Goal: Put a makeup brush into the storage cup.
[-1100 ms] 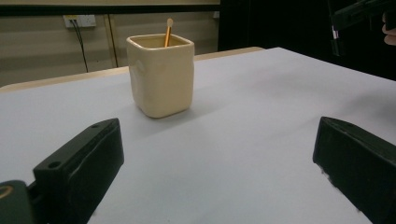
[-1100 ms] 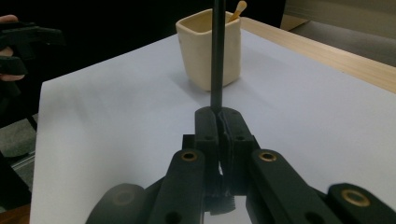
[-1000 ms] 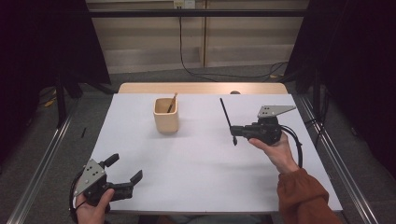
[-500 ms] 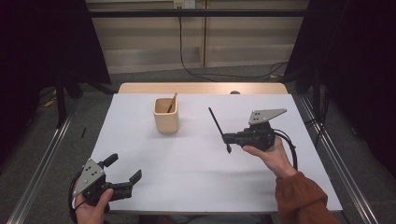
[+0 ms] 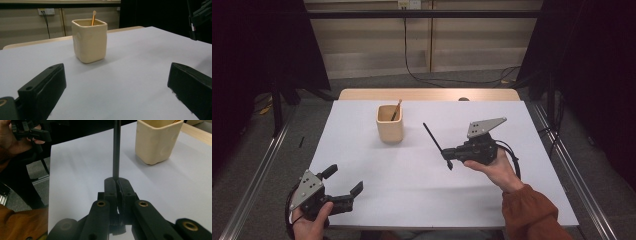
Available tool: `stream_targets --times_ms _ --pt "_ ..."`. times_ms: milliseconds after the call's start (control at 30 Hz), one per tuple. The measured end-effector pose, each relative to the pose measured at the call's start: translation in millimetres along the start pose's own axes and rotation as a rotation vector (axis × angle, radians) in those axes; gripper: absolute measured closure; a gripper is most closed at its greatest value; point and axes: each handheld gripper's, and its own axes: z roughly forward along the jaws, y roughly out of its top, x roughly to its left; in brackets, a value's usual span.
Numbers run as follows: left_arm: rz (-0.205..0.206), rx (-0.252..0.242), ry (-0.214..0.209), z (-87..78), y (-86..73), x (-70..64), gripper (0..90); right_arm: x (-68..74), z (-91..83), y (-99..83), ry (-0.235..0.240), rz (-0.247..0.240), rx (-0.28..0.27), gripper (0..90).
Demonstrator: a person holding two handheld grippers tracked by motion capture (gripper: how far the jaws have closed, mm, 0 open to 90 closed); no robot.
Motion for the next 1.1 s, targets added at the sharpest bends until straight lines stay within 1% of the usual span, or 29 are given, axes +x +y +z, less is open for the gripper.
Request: stream_targets --times_ms 100,167,233,367,433,500,533,567,600,667,700,800,900,967,1067,1100 --pt "0.006 0.004 -0.003 0.2 0.1 0.1 1.7 -2.7 4.3 2.2 0.006 0.006 0.012 86.3" --pt "-0.001 0.0 -0.003 0.0 0.1 -0.5 1.7 -2.8 7.8 3.8 0.013 -0.001 0.03 86.3" --pt "0.004 0.003 -0.002 0.2 0.0 0.3 1.8 -2.3 9.9 5.2 0.019 -0.006 0.054 86.3" --pt "0.005 0.003 -0.006 0.4 -0.1 0.3 1.8 0.1 9.5 8.9 0.028 -0.019 0.089 86.3" --pt "-0.001 0.006 -0.004 0.8 -0.4 -0.1 1.7 1.0 9.0 10.3 0.01 -0.022 0.1 86.3" --pt "-0.002 0.006 -0.003 0.8 -0.4 -0.1 1.8 1.7 8.2 11.5 0.009 -0.024 0.118 86.3" --pt "-0.002 0.006 -0.003 0.8 -0.4 -0.1 1.8 1.7 8.2 11.5 0.009 -0.024 0.118 86.3" --pt "-0.002 0.006 -0.002 0.8 -0.5 -0.1 1.8 3.0 8.1 12.7 0.007 -0.034 0.15 86.3" --pt "-0.002 0.006 -0.002 0.8 -0.5 -0.1 1.8 3.0 8.1 12.7 0.007 -0.034 0.15 86.3" --pt "0.0 0.009 -0.002 1.1 -0.6 -0.1 1.7 3.8 9.4 13.8 0.007 -0.046 0.195 86.3" --pt "0.0 0.01 -0.005 1.4 -0.6 -0.3 1.8 3.5 12.1 14.2 0.014 -0.059 0.252 86.3" --pt "0.002 0.011 -0.006 1.6 -0.7 -0.3 1.8 -1.1 17.6 12.9 0.008 -0.053 0.334 86.3" --pt "0.004 0.012 -0.006 1.8 -0.7 0.0 1.8 -1.8 23.5 13.2 0.013 -0.058 0.395 86.3" --pt "0.004 0.013 -0.006 1.8 -0.7 -0.1 1.8 0.2 26.9 14.9 0.013 -0.065 0.436 86.3" --pt "0.004 0.014 -0.01 2.0 -0.8 -1.1 1.8 2.6 31.0 18.0 0.011 -0.09 0.488 86.3" --pt "0.012 0.017 -0.014 2.1 -0.6 -1.0 1.8 3.7 32.2 18.9 0.01 -0.093 0.511 86.3"
